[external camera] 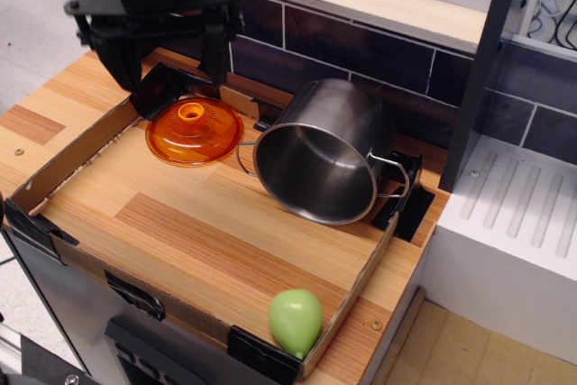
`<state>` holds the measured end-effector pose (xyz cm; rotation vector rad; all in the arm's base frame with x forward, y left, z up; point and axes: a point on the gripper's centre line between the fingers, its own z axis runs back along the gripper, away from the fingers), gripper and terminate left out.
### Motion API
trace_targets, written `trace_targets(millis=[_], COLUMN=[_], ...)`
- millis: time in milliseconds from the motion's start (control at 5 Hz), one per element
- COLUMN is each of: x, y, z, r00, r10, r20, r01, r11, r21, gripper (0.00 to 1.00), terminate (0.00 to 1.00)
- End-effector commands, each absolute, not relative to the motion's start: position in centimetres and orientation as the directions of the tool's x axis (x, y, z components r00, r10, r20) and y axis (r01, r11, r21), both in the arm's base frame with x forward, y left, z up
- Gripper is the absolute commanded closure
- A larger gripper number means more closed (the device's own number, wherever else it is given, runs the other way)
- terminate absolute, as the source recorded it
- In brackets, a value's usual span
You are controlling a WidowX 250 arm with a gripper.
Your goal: Upright metal pot
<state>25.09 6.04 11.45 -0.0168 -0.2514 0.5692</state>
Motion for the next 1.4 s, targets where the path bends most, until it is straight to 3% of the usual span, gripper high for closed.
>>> trace_targets(millis=[0,200,600,1200], x=[24.9,24.4,25.1,27.5], y=[3.1,1.4,-1.3,-5.0], z=[10.7,10.8,11.3,8.7], r00=[0.664,0.639,0.607,0.544], r10=[0.695,0.734,0.769,0.814], r20=[0.276,0.230,0.202,0.204], r01=[-0.635,-0.638,-0.630,-0.660], r11=[0.719,0.673,0.620,0.565], r21=[-0.283,-0.373,-0.467,-0.496], gripper=[0.00,0.00,0.00,0.00], terminate=[0.00,0.00,0.00,0.00])
